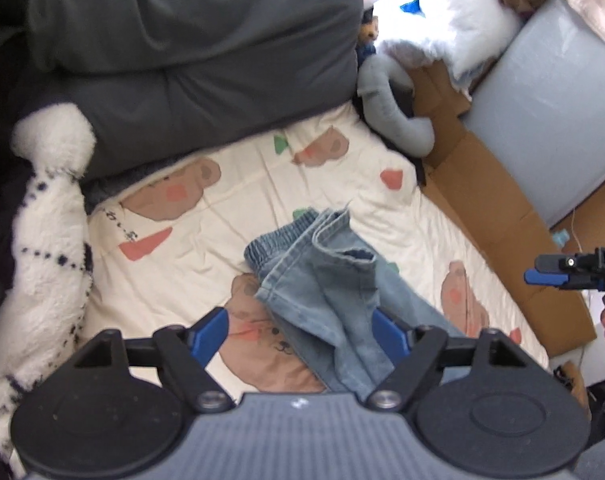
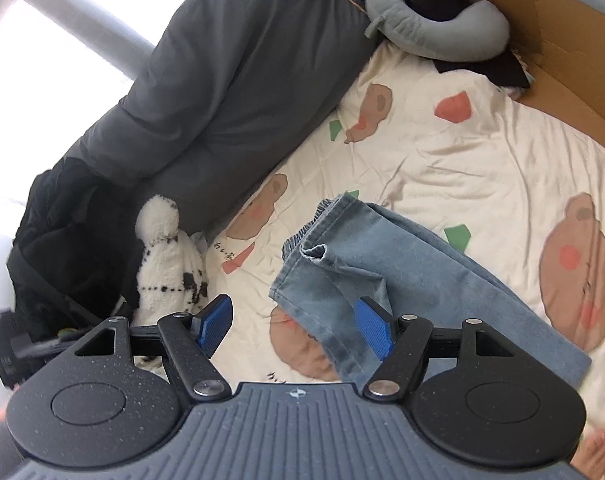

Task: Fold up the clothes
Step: 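Open the right tool and release the hem onto the folded jeans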

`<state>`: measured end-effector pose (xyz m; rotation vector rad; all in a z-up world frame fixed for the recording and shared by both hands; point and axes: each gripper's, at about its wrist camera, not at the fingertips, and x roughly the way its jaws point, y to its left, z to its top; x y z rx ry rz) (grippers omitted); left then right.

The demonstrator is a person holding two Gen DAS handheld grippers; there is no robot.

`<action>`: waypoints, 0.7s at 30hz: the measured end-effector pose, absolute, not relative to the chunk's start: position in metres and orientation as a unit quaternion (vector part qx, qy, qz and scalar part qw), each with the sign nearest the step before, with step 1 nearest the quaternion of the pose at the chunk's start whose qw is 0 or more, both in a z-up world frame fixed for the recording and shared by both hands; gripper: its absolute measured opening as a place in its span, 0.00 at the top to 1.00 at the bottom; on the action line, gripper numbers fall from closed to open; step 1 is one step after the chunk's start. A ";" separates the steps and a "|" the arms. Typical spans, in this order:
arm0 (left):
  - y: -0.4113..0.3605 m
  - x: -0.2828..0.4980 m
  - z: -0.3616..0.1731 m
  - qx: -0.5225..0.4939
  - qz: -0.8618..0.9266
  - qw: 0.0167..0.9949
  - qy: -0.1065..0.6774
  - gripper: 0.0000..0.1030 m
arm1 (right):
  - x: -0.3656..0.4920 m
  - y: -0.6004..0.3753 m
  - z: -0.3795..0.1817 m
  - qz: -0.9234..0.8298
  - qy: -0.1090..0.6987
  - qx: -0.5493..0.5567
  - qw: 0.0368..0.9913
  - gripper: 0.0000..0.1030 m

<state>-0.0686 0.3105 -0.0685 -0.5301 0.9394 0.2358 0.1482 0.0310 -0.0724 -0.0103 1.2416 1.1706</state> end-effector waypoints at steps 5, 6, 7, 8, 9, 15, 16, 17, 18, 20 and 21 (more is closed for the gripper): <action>0.326 -0.046 -0.108 -0.242 0.100 0.850 0.457 0.21 | 0.135 0.049 -0.111 0.531 0.512 -0.037 0.674 0.28; 0.330 -0.041 -0.117 -0.248 0.098 0.848 0.458 0.21 | 0.133 0.055 -0.119 0.535 0.505 -0.048 0.676 0.28; 0.333 -0.035 -0.128 -0.255 0.095 0.846 0.458 0.21 | 0.131 0.060 -0.126 0.539 0.498 -0.059 0.677 0.28; 0.335 -0.030 -0.138 -0.259 0.094 0.846 0.457 0.21 | 0.129 0.066 -0.133 0.543 0.490 -0.070 0.678 0.28; 0.335 -0.026 -0.148 -0.260 0.088 0.847 0.455 0.22 | 0.127 0.071 -0.140 0.547 0.483 -0.080 0.679 0.28; 0.332 -0.013 -0.211 -0.259 0.062 0.859 0.436 0.21 | 0.115 0.102 -0.183 0.568 0.430 -0.144 0.687 0.28; 0.333 -0.012 -0.221 -0.267 0.064 0.857 0.435 0.22 | 0.114 0.106 -0.190 0.571 0.422 -0.153 0.688 0.28; 0.333 -0.012 -0.231 -0.276 0.066 0.855 0.433 0.22 | 0.114 0.111 -0.197 0.575 0.422 -0.157 0.683 0.28; 0.334 -0.011 -0.241 -0.284 0.069 0.853 0.432 0.22 | 0.114 0.116 -0.204 0.578 0.422 -0.161 0.680 0.28; 0.335 -0.011 -0.258 -0.298 0.075 0.853 0.422 0.22 | 0.115 0.126 -0.216 0.583 0.419 -0.169 0.675 0.29; 0.336 -0.011 -0.265 -0.306 0.078 0.853 0.415 0.22 | 0.116 0.131 -0.221 0.588 0.418 -0.170 0.672 0.29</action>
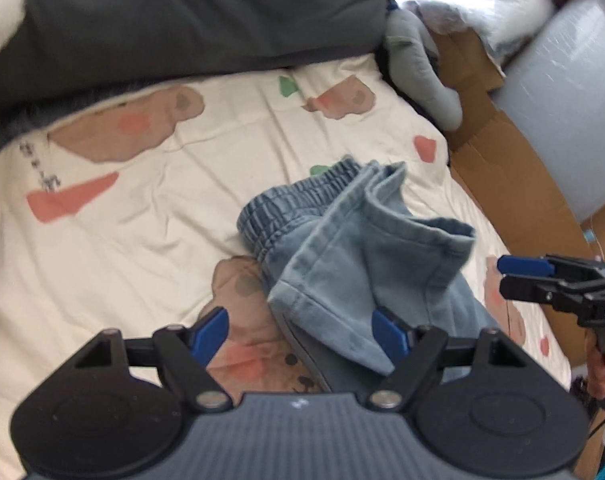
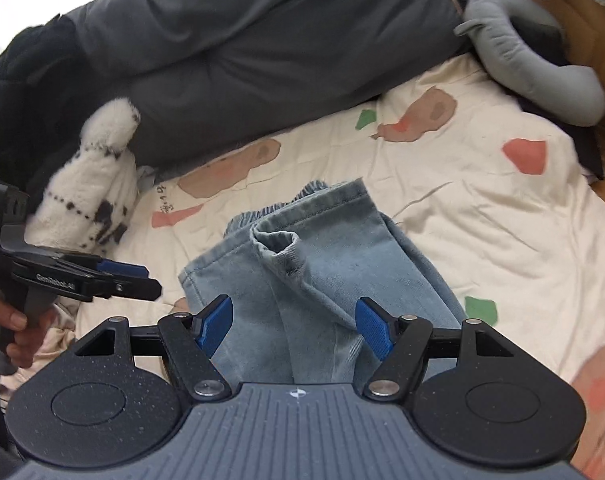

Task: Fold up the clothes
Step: 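Open the right tool and release the hem onto the folded jeans, then pinch the folded jeans edge with the left tool while the right tool moves beside it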

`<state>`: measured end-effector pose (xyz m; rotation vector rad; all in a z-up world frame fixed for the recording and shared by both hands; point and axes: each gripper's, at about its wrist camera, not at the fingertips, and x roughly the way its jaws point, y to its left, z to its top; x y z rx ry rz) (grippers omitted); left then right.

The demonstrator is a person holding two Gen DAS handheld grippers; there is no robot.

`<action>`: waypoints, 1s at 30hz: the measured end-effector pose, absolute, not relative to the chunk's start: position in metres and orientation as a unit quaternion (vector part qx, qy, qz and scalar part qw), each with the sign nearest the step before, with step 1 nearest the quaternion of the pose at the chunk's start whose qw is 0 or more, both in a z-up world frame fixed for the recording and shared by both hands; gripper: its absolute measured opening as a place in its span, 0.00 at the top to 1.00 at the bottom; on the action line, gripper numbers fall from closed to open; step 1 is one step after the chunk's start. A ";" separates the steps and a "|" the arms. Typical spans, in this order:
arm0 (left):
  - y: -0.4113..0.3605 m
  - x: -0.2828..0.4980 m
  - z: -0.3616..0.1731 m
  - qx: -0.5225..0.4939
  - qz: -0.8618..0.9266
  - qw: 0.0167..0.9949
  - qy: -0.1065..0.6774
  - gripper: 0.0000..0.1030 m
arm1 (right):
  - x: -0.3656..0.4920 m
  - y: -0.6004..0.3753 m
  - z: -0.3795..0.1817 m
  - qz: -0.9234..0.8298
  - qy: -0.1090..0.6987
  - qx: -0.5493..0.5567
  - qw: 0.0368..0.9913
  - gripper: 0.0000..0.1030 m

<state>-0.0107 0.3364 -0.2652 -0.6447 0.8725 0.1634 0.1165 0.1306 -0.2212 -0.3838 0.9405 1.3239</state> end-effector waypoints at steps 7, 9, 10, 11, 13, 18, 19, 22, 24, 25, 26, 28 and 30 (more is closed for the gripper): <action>0.343 -0.011 -0.303 -0.383 0.088 0.848 0.355 0.31 | 0.119 0.162 -0.244 0.614 0.394 -0.215 0.649 0.37; 0.344 -0.013 -0.310 -0.403 0.084 0.846 0.338 0.36 | 0.124 0.168 -0.250 0.615 0.403 -0.218 0.642 0.44; 0.344 -0.014 -0.313 -0.412 0.081 0.847 0.328 0.45 | 0.126 0.171 -0.253 0.614 0.407 -0.225 0.638 0.50; 0.344 -0.015 -0.316 -0.420 0.077 0.846 0.318 0.50 | 0.128 0.174 -0.256 0.614 0.411 -0.230 0.633 0.58; 0.344 -0.016 -0.322 -0.431 0.072 0.843 0.312 0.74 | 0.131 0.178 -0.258 0.620 0.418 -0.228 0.624 0.73; 0.344 -0.022 -0.319 -0.434 0.077 0.851 0.286 0.87 | 0.127 0.185 -0.249 0.636 0.433 -0.208 0.604 0.92; 0.344 -0.023 -0.317 -0.434 0.076 0.853 0.281 0.87 | 0.125 0.187 -0.247 0.637 0.438 -0.202 0.602 0.92; 0.345 -0.024 -0.312 -0.433 0.070 0.856 0.272 0.89 | 0.121 0.192 -0.242 0.638 0.452 -0.185 0.595 0.92; 0.344 -0.024 -0.310 -0.432 0.067 0.858 0.271 0.89 | 0.117 0.196 -0.239 0.639 0.461 -0.174 0.591 0.96; 0.345 -0.024 -0.310 -0.432 0.066 0.858 0.270 0.90 | 0.113 0.199 -0.239 0.639 0.464 -0.170 0.590 0.96; 0.346 -0.025 -0.309 -0.432 0.066 0.858 0.270 0.90 | 0.109 0.201 -0.241 0.639 0.468 -0.165 0.588 0.96; 0.349 -0.025 -0.309 -0.433 0.067 0.858 0.267 0.90 | 0.099 0.206 -0.245 0.639 0.473 -0.157 0.586 0.96; 0.351 -0.025 -0.311 -0.436 0.068 0.857 0.266 0.90 | 0.089 0.211 -0.250 0.639 0.479 -0.151 0.583 0.96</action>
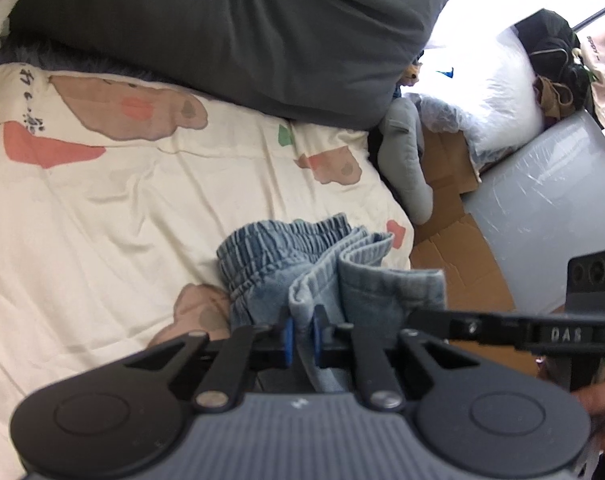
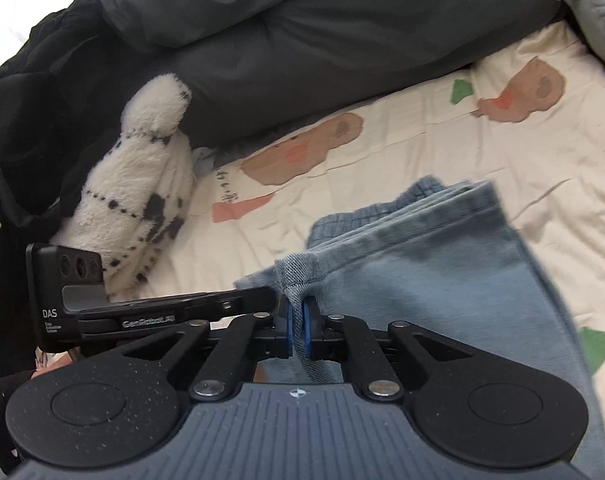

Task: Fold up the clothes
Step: 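Pinch the folded jeans edge with the left tool while the right tool moves beside it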

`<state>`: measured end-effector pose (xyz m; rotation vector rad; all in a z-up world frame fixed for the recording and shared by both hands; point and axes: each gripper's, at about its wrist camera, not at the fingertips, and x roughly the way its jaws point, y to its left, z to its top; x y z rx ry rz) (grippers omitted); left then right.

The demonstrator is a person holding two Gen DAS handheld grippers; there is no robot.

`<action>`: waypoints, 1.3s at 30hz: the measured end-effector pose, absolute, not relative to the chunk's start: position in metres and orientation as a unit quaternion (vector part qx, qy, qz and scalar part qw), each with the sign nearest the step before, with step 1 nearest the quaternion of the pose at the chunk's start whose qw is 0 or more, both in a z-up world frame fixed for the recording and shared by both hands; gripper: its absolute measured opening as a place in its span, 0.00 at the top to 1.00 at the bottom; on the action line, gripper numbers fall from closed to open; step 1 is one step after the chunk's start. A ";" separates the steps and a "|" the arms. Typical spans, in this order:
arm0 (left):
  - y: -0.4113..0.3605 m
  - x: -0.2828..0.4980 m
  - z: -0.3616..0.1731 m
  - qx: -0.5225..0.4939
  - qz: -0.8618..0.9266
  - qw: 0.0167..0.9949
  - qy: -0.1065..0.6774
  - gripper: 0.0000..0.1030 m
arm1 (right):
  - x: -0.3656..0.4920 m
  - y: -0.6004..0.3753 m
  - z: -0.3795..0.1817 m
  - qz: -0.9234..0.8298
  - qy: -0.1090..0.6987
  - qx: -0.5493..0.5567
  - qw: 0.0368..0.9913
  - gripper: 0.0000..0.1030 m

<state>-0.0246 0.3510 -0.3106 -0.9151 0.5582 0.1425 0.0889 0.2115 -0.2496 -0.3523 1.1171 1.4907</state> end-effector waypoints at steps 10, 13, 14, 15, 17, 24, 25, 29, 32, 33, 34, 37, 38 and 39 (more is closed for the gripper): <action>0.355 -0.025 -0.316 -0.453 0.083 0.848 0.262 0.89 | 0.056 0.235 -0.278 0.607 0.492 -0.138 0.610 0.96; 0.361 -0.031 -0.317 -0.466 0.103 0.838 0.266 0.80 | 0.052 0.237 -0.286 0.600 0.496 -0.138 0.612 0.90; 0.363 -0.035 -0.316 -0.469 0.114 0.836 0.263 0.80 | 0.051 0.237 -0.287 0.602 0.499 -0.137 0.608 0.83; 0.365 -0.040 -0.313 -0.469 0.120 0.836 0.260 0.79 | 0.051 0.236 -0.284 0.612 0.501 -0.128 0.598 0.80; 0.368 -0.048 -0.308 -0.465 0.123 0.837 0.259 0.78 | 0.052 0.234 -0.279 0.630 0.505 -0.113 0.579 0.71; 0.361 -0.057 -0.292 -0.452 0.116 0.847 0.255 0.47 | 0.075 0.231 -0.262 0.633 0.473 -0.145 0.596 0.62; 0.360 -0.058 -0.291 -0.451 0.115 0.848 0.253 0.47 | 0.079 0.230 -0.259 0.633 0.467 -0.150 0.599 0.62; 0.351 -0.048 -0.295 -0.452 0.099 0.847 0.261 0.47 | 0.102 0.230 -0.257 0.622 0.449 -0.180 0.616 0.62; 0.348 -0.043 -0.298 -0.453 0.098 0.846 0.265 0.47 | 0.125 0.233 -0.261 0.608 0.439 -0.206 0.629 0.62; 0.348 -0.042 -0.298 -0.454 0.099 0.845 0.264 0.47 | 0.133 0.234 -0.262 0.603 0.435 -0.214 0.634 0.62; 0.348 -0.041 -0.299 -0.455 0.099 0.845 0.264 0.47 | 0.141 0.235 -0.263 0.598 0.432 -0.223 0.638 0.60; 0.347 -0.038 -0.300 -0.459 0.101 0.843 0.263 0.61 | 0.165 0.238 -0.267 0.583 0.421 -0.248 0.650 0.58; 0.346 -0.037 -0.301 -0.460 0.101 0.842 0.262 0.63 | 0.172 0.240 -0.268 0.578 0.418 -0.257 0.652 0.58; 0.346 -0.036 -0.301 -0.461 0.102 0.842 0.262 0.64 | 0.177 0.243 -0.272 0.574 0.418 -0.267 0.652 0.58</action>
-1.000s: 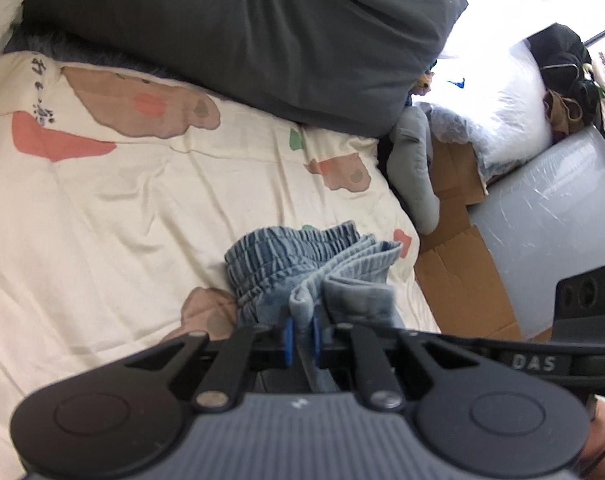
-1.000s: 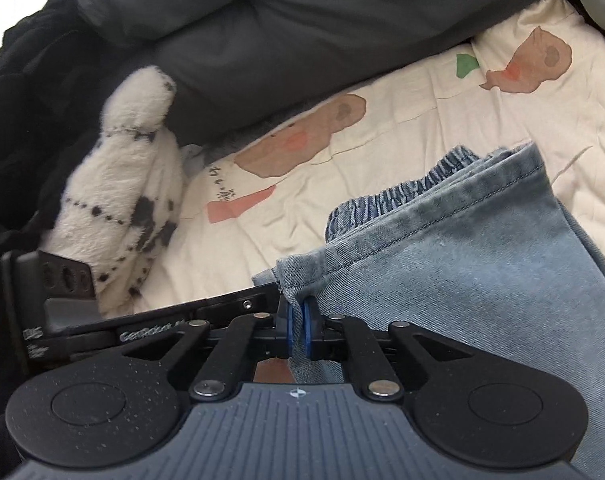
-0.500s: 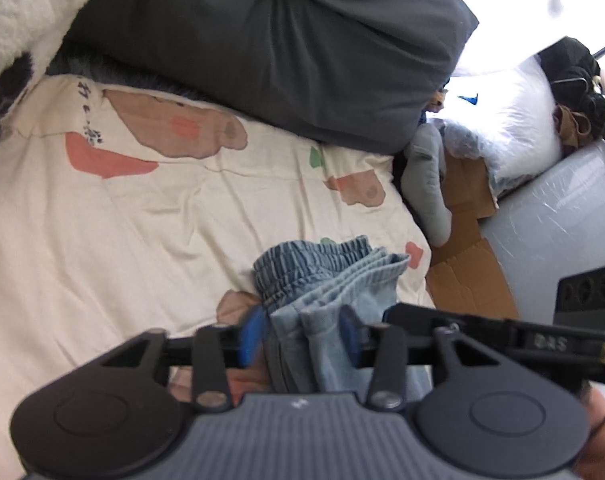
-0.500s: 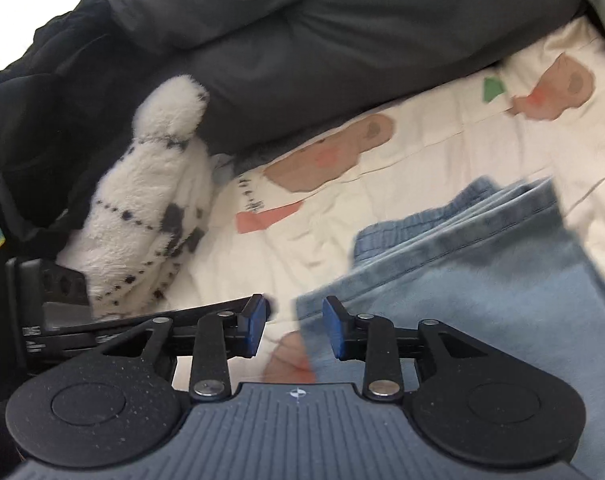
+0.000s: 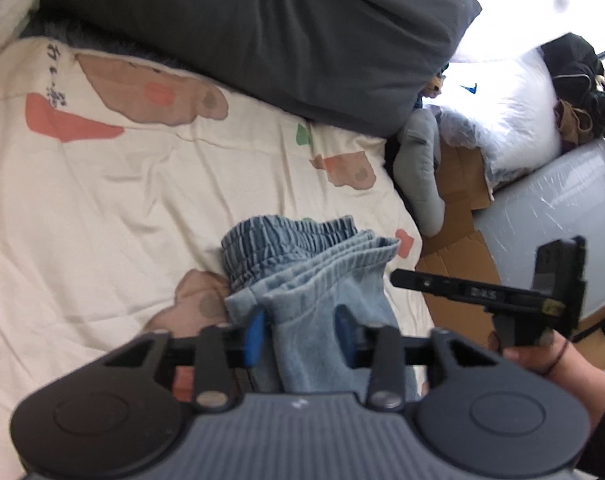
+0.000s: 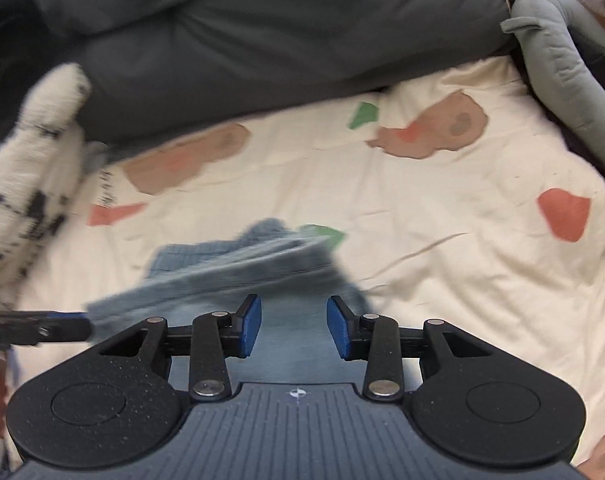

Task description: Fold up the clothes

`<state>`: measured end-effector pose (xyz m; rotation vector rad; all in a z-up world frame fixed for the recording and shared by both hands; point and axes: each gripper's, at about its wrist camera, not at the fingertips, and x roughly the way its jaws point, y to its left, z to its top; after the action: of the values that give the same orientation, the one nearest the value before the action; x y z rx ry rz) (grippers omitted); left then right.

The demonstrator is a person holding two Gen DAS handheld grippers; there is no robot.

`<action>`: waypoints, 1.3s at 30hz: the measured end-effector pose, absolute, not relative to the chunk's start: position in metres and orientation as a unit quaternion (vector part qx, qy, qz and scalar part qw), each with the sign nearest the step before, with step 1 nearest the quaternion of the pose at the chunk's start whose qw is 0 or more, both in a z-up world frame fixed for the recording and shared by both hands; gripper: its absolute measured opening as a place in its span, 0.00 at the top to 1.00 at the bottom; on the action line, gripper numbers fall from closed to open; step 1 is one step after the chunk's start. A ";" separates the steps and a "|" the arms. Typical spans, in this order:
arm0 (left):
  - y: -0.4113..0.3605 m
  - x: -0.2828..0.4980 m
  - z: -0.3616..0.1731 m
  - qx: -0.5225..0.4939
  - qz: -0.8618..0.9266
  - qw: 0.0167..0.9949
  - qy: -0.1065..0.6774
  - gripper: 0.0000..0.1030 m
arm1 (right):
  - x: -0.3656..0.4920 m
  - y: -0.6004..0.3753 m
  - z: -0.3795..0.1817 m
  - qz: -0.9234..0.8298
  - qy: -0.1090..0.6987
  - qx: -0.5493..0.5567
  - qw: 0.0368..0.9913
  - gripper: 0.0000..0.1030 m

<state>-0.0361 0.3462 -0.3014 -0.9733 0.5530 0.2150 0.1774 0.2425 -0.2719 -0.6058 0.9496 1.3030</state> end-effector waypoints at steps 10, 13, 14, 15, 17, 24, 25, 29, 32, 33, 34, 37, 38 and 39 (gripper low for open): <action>0.341 -0.029 -0.301 -0.460 0.104 0.843 0.258 0.91 | 0.189 0.269 -0.288 0.611 0.407 -0.308 0.605 0.64; 0.339 -0.031 -0.294 -0.454 0.105 0.847 0.255 0.91 | 0.189 0.271 -0.286 0.616 0.397 -0.315 0.604 0.87; 0.338 -0.031 -0.293 -0.450 0.106 0.850 0.254 0.91 | 0.190 0.271 -0.285 0.616 0.395 -0.314 0.605 0.87; 0.338 -0.031 -0.291 -0.447 0.106 0.852 0.253 0.91 | 0.191 0.270 -0.283 0.620 0.393 -0.310 0.604 0.87; 0.338 -0.031 -0.287 -0.440 0.107 0.856 0.250 0.91 | 0.191 0.269 -0.278 0.624 0.385 -0.309 0.606 0.88; 0.341 -0.031 -0.301 -0.437 0.131 0.848 0.271 0.53 | 0.200 0.275 -0.281 0.616 0.403 -0.302 0.606 0.95; 0.341 -0.032 -0.303 -0.436 0.134 0.846 0.274 0.40 | 0.201 0.275 -0.282 0.620 0.403 -0.303 0.601 0.88; 0.343 -0.031 -0.312 -0.446 0.128 0.840 0.281 0.27 | 0.205 0.277 -0.286 0.642 0.414 -0.304 0.569 0.45; 0.345 -0.025 -0.324 -0.466 0.121 0.829 0.284 0.27 | 0.208 0.282 -0.292 0.651 0.423 -0.310 0.548 0.45; 0.346 -0.023 -0.327 -0.473 0.118 0.827 0.282 0.28 | 0.209 0.285 -0.295 0.653 0.427 -0.312 0.542 0.45; 0.346 -0.021 -0.329 -0.479 0.116 0.824 0.279 0.28 | 0.211 0.287 -0.297 0.656 0.430 -0.313 0.536 0.45; 0.344 -0.018 -0.334 -0.485 0.112 0.822 0.278 0.35 | 0.217 0.294 -0.302 0.668 0.438 -0.305 0.519 0.45; 0.344 -0.017 -0.335 -0.488 0.109 0.821 0.276 0.38 | 0.219 0.296 -0.305 0.669 0.445 -0.302 0.513 0.45; 0.343 -0.017 -0.336 -0.491 0.106 0.820 0.275 0.45 | 0.222 0.298 -0.308 0.671 0.452 -0.298 0.507 0.45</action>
<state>-0.0172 0.3434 -0.3357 -1.0457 0.5863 0.2249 0.2217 0.2977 -0.3083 -0.7193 1.0889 1.6171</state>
